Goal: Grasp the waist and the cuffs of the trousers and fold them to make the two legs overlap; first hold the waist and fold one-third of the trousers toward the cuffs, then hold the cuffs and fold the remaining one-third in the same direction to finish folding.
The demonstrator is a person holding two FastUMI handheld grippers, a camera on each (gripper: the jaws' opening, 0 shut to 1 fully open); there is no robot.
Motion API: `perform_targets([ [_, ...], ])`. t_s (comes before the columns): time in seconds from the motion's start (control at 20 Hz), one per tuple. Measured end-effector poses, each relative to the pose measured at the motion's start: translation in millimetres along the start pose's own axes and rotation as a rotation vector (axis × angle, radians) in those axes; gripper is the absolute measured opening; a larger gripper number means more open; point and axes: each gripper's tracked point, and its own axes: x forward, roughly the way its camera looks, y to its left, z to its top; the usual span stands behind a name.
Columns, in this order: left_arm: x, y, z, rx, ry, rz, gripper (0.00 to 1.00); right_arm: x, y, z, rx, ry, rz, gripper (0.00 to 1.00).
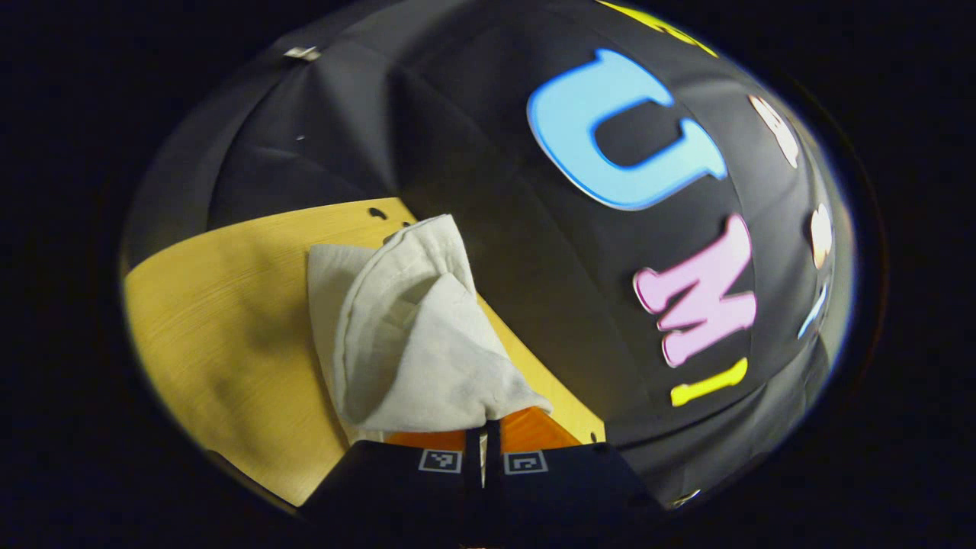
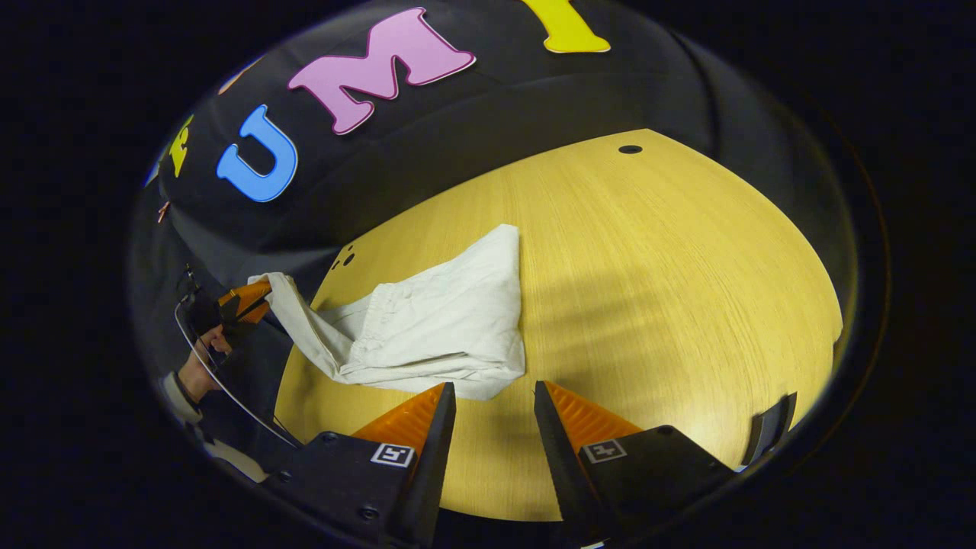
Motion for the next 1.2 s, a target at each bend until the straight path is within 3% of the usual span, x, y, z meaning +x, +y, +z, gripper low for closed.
perform_targets([
  [0.35,-1.6,-18.2,-58.7,0.390,0.198,-0.066,0.06,-21.6,-45.2,3.7,0.051,-0.026,-0.032,0.65],
  [0.65,-11.6,7.3,-74.4,0.766,0.388,-0.084,0.06,-43.4,-89.9,2.8,0.102,-0.041,-0.080,0.65],
  [0.75,-16.0,15.7,-69.1,0.932,0.457,-0.091,0.06,-48.1,-99.1,1.7,0.125,-0.047,-0.090,0.65],
  [0.8,-19.6,23.2,-65.9,1.032,0.491,-0.095,0.06,-49.6,-103.6,0.0,0.131,-0.047,-0.095,0.55],
  [0.85,-22.2,29.0,-59.9,1.147,0.523,-0.094,0.06,-51.4,-106.3,-1.0,0.135,-0.047,-0.099,0.65],
  [1.05,-21.6,40.5,-30.6,1.661,0.516,-0.131,0.06,-52.8,-117.3,3.2,0.151,-0.054,-0.113,0.65],
  [1.15,-18.4,46.0,-16.8,1.829,0.487,-0.175,0.06,-51.7,-122.5,10.2,0.155,-0.065,-0.123,0.65],
  [1.2,-17.0,47.8,-10.5,1.866,0.480,-0.189,0.06,-50.8,-124.4,14.1,0.161,-0.071,-0.128,0.65],
])
